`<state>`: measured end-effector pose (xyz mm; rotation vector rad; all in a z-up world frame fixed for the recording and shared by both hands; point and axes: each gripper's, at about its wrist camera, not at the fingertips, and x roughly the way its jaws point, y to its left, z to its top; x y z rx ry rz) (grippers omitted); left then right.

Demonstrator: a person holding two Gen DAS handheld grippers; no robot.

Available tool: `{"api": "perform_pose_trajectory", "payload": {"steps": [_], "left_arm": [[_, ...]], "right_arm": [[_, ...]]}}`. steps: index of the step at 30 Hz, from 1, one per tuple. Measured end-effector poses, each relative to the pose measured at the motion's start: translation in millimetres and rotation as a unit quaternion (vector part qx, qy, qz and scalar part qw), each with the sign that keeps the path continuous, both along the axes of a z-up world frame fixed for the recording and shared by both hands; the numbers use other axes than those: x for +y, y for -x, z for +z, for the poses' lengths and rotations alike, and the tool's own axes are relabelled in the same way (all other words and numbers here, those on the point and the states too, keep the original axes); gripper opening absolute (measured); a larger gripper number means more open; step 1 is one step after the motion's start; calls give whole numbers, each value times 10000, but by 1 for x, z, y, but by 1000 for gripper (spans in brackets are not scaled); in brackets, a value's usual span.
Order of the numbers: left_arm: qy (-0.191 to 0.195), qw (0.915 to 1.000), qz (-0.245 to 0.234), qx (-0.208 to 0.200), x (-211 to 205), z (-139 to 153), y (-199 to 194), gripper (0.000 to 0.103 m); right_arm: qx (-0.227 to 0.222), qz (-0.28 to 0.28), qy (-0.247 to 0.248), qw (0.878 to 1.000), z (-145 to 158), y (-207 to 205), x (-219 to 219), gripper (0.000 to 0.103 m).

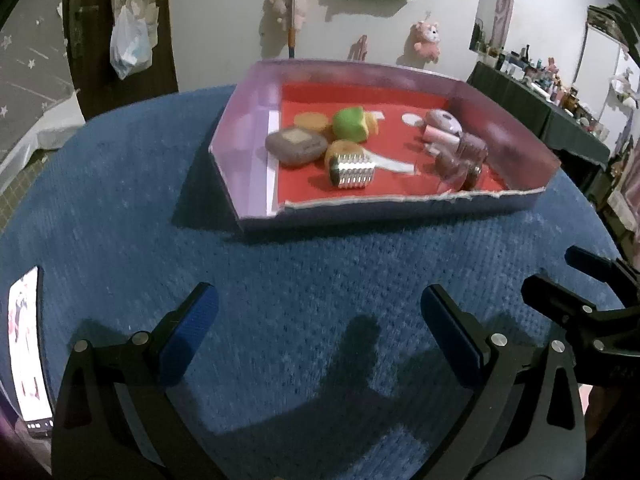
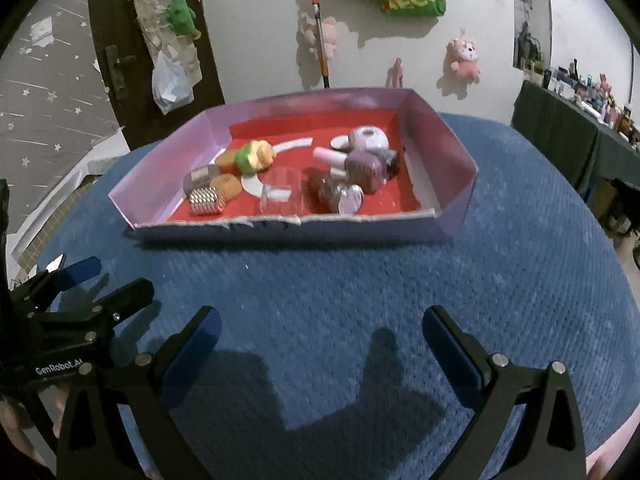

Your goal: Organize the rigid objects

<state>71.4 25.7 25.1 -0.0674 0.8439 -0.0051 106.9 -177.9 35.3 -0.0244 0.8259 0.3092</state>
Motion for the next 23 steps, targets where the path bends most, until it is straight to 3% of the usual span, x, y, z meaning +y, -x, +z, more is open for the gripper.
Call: {"api": "perform_pose_trajectory", "payload": {"steps": [8,23], "left_arm": [[105,9998,32,176,2,-11,4,103],[-47,9997,100,196,0,-21,8,103]], "right_arm": [[110,-84,62,9999,-12,6,-5,103],[167,-180,200,9995,-24,5,-5,103]]}}
